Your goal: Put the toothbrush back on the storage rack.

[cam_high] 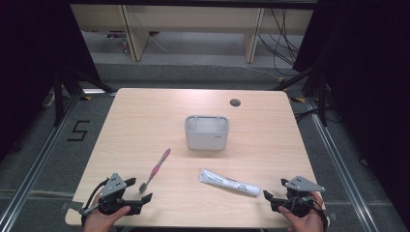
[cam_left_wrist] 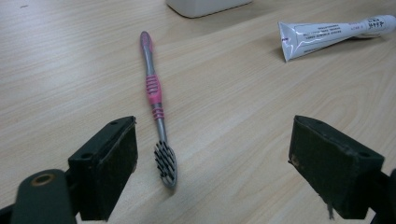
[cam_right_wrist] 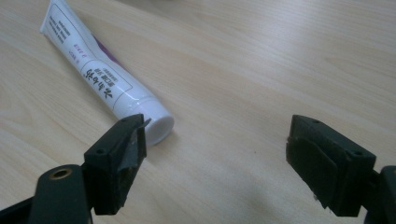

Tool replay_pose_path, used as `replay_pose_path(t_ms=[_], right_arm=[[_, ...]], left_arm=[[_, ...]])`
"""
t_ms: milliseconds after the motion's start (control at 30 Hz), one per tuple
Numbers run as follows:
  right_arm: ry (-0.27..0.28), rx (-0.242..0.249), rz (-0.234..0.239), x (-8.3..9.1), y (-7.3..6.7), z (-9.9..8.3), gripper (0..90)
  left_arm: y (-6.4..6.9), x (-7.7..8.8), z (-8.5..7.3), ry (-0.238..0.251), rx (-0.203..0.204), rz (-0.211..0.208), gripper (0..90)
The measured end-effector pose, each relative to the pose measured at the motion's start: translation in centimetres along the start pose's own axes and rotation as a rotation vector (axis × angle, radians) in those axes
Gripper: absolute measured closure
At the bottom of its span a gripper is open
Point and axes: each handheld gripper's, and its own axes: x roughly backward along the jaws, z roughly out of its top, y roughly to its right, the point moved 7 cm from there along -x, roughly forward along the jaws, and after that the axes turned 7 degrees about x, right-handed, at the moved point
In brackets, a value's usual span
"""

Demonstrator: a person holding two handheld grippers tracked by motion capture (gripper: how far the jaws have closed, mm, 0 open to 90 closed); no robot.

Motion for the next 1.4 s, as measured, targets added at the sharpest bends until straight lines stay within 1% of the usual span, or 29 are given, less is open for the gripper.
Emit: replay_pose_path(t_ms=[100, 133, 167, 200, 233, 267, 333, 400, 433, 500, 533, 667, 733, 767, 800, 900, 933, 967, 1000, 1033, 1067, 1100, 1133, 1200, 1233, 1267, 1333, 1367, 1400], right_arm=[[0.000, -0.003, 0.009, 0.0, 0.0, 0.0, 21.1], [0.000, 0.007, 0.012, 0.0, 0.0, 0.0, 21.2], [0.005, 0.017, -0.005, 0.0, 0.2, 0.0, 21.2], [-0.007, -0.029, 0.004, 0.1, -0.3, -0.1, 21.2], [-0.004, -0.025, 0.005, 0.1, -0.2, 0.0, 21.3], [0.007, -0.001, 0.014, 0.0, 0.0, 0.0, 21.3], [0.004, 0.004, 0.025, 0.0, 0.0, 0.0, 21.2], [0.011, 0.008, 0.003, 0.0, 0.2, 0.0, 21.2], [0.013, 0.003, 0.009, 0.0, 0.2, 0.0, 21.2], [0.009, -0.003, 0.014, 0.0, 0.2, 0.0, 21.2], [0.015, -0.008, 0.017, 0.0, 0.1, 0.0, 21.3], [0.032, -0.012, 0.032, -0.1, 0.1, 0.1, 21.3], [0.030, -0.010, 0.031, -0.1, 0.2, 0.1, 21.4], [0.031, -0.008, 0.032, -0.1, 0.2, 0.1, 21.4], [0.032, -0.012, 0.035, -0.1, 0.2, 0.1, 21.6], [0.033, -0.002, 0.042, -0.1, 0.2, 0.1, 21.9], [0.030, -0.008, 0.040, -0.1, 0.2, 0.1, 22.0], [0.026, -0.016, 0.042, -0.1, 0.2, 0.0, 22.0], [0.032, -0.019, 0.044, -0.1, 0.1, 0.0, 22.1], [0.032, -0.019, 0.044, -0.1, 0.1, 0.0, 22.1], [0.032, -0.020, 0.041, -0.1, 0.1, 0.0, 22.1], [0.033, -0.023, 0.042, -0.1, 0.1, 0.0, 22.2], [0.029, -0.018, 0.040, 0.0, 0.2, 0.0, 22.2], [0.030, -0.016, 0.041, 0.0, 0.2, 0.0, 22.3], [0.036, -0.019, 0.042, -0.1, 0.1, 0.0, 22.4], [0.035, -0.018, 0.046, -0.1, 0.1, 0.0, 22.4], [0.042, -0.002, 0.048, -0.2, 0.1, 0.1, 22.5], [0.045, 0.006, 0.042, -0.3, 0.2, 0.1, 22.6], [0.025, -0.055, 0.054, -0.1, -0.3, 0.0, 22.6]], left_arm=[[0.0, 0.1, 0.0, 0.000, -0.003, 0.010, 15.0], [-0.1, 0.1, 0.1, 0.001, -0.007, 0.004, 15.0], [-0.1, 0.1, 0.1, 0.009, -0.001, 0.006, 15.0], [-0.2, 0.2, 0.1, 0.001, -0.009, 0.010, 15.0], [-0.2, 0.2, 0.1, 0.004, -0.005, 0.019, 15.0], [-0.3, 0.2, 0.2, 0.008, -0.005, 0.022, 15.0], [-0.3, 0.2, 0.3, 0.012, 0.000, 0.015, 15.2], [-0.3, 0.2, 0.4, 0.016, 0.007, 0.015, 15.7], [-0.3, 0.0, 0.5, 0.022, 0.011, 0.016, 15.9], [-0.3, -0.1, 0.6, 0.014, 0.010, 0.012, 15.9], [-0.2, -0.3, 0.7, 0.019, 0.015, 0.002, 16.0], [-0.2, -0.5, 1.0, 0.015, 0.015, 0.001, 21.1], [-0.3, -0.6, 1.2, 0.015, 0.011, -0.006, 25.8], [-0.3, -0.9, 1.5, 0.028, 0.025, -0.008, 26.4], [-0.4, -0.9, 1.6, 0.026, 0.020, -0.005, 29.2], [-0.7, -1.3, 2.0, 0.032, 0.008, 0.007, 40.9], [-0.7, -1.4, 2.1, 0.036, 0.007, 0.004, 45.7], [-0.8, -1.5, 2.3, 0.039, 0.007, 0.015, 49.8], [-0.8, -1.5, 2.3, 0.039, 0.007, 0.015, 53.5], [-0.9, -1.6, 2.4, 0.037, -0.006, 0.021, 53.5], [-0.9, -1.9, 2.9, 0.047, -0.018, 0.026, 63.9], [-0.9, -2.1, 3.1, 0.052, -0.019, 0.027, 68.4], [-1.0, -2.1, 3.3, 0.047, -0.027, 0.039, 71.1], [-1.1, -2.5, 3.7, 0.040, -0.037, 0.046, 78.5], [-1.1, -2.5, 3.7, 0.040, -0.037, 0.046, 81.2], [-1.4, -3.1, 4.2, 0.036, -0.038, 0.053, 84.0], [-1.7, -3.8, 4.6, 0.031, -0.041, 0.067, 86.3], [-1.9, -4.2, 4.7, 0.026, -0.035, 0.068, 87.8], [-2.0, -4.6, 4.9, 0.020, -0.037, 0.075, 88.7]])
